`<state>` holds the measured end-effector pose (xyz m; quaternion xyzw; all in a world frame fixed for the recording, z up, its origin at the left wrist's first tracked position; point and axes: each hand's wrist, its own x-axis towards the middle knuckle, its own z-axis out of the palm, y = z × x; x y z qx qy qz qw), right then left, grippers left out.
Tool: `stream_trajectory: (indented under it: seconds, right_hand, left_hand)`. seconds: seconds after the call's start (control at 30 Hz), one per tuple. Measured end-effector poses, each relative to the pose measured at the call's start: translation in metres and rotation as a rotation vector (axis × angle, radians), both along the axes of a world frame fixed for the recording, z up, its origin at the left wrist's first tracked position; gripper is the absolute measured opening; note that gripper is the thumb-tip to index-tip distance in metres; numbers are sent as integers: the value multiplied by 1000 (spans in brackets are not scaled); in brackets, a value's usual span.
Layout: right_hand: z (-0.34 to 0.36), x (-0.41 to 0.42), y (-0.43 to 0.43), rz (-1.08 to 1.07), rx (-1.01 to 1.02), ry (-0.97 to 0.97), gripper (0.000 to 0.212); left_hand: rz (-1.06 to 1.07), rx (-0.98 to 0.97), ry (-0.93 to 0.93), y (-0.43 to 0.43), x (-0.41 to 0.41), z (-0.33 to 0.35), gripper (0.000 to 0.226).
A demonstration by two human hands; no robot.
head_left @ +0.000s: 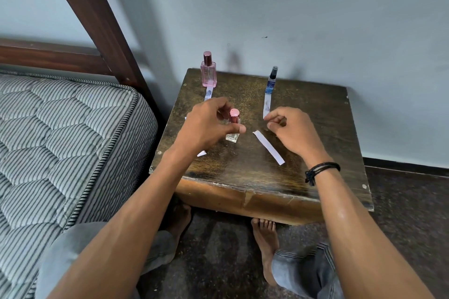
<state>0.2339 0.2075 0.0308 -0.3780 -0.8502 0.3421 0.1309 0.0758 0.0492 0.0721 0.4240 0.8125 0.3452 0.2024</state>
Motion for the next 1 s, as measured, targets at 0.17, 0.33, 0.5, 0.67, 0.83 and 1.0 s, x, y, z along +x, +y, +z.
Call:
stream_trajectory:
  seconds: [0.17,0.33,0.5,0.67,0.83,1.0]
  right_hand:
    - [-4,-5,-6,107,17,-89,18]
    - [-6,-7,-6,155,33,-117,23]
    - [-6,-9,-8,168,81,-144,19]
    - [-6,-12,-9,182,130,-187,17]
    - [-7,-13,-7,190,114,-174,18]
    - [-9,-9,-6,180,162,-155,7]
  left_hand:
    - [-66,-22,-34,-3,-3,7,56]
    - [-24,186,-68,-8,-10,17,57]
    - [306,887,-19,-13,11,18,16]
    - [115,1015,253,-16,39,-4,23]
    - [-332,807,542,-18,69,-46,21]
    - [-729,364,637,-12,74,-70,24]
